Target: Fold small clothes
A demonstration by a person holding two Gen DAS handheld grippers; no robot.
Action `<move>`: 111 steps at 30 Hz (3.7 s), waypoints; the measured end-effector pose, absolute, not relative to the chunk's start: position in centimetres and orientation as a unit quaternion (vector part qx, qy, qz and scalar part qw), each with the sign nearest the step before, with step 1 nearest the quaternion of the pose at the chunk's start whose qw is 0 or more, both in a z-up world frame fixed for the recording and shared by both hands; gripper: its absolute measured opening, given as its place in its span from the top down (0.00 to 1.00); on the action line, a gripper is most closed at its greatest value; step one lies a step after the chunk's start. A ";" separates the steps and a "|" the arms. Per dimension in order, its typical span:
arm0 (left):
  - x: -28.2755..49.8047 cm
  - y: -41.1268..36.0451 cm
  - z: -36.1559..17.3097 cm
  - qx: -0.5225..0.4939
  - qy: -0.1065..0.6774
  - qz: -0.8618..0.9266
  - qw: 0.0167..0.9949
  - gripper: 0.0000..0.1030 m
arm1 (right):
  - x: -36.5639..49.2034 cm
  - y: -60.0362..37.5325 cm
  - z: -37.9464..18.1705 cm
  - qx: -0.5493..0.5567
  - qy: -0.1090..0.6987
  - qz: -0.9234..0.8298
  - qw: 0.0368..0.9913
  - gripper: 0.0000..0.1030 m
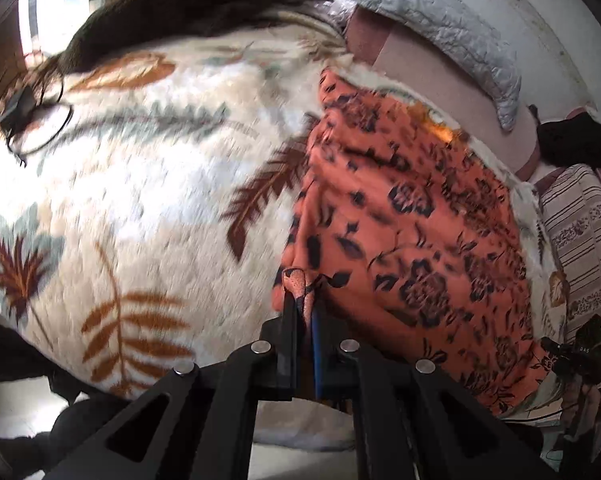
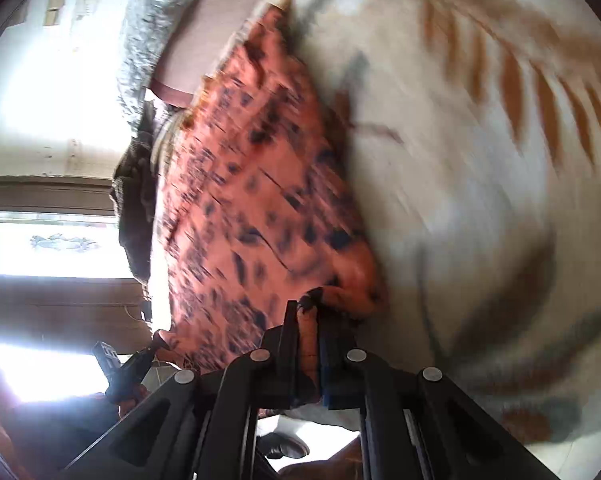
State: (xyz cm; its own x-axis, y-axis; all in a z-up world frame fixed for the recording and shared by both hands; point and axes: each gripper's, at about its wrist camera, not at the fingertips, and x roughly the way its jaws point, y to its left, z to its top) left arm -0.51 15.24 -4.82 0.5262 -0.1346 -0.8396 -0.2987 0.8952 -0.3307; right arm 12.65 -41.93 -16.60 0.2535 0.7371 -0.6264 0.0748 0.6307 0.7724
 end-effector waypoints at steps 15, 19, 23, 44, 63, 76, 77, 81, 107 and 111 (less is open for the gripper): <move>25.7 20.8 -8.9 -0.226 0.458 0.125 0.851 0.35 | 34.8 -40.1 -18.0 0.441 0.472 0.129 0.752 0.31; 19.0 22.9 -6.0 -0.246 0.391 0.144 0.875 0.32 | 27.6 -39.8 -15.6 0.402 0.440 0.141 0.791 0.31; 11.7 21.5 -6.5 -0.277 0.395 0.111 0.869 0.32 | 20.5 -38.2 -16.2 0.411 0.454 0.133 0.779 0.29; 10.7 14.7 -3.4 -0.254 0.394 0.126 0.875 0.85 | 22.1 -31.9 -8.1 0.397 0.396 0.111 0.820 0.93; 7.0 18.1 -5.2 -0.172 0.422 0.067 0.888 0.36 | 14.5 -41.3 -13.7 0.358 0.460 0.103 0.806 0.68; 17.3 16.2 -6.6 -0.118 0.444 0.043 0.887 0.36 | 24.6 -42.5 -13.8 0.349 0.481 0.121 0.795 0.67; 17.7 15.8 -6.8 -0.108 0.445 0.047 0.888 0.36 | 25.6 -41.9 -14.0 0.342 0.482 0.119 0.798 0.67; 18.7 15.1 -7.3 -0.093 0.447 0.060 0.888 0.77 | 28.9 -38.3 -14.6 0.280 0.498 0.122 0.811 0.68; 15.0 16.3 -4.5 -0.124 0.400 0.081 0.905 0.98 | 29.4 -36.0 -13.8 0.208 0.519 0.110 0.822 0.88; 13.7 16.7 -2.9 -0.137 0.372 0.083 0.914 0.98 | 27.6 -35.0 -9.4 0.152 0.465 0.103 0.866 0.94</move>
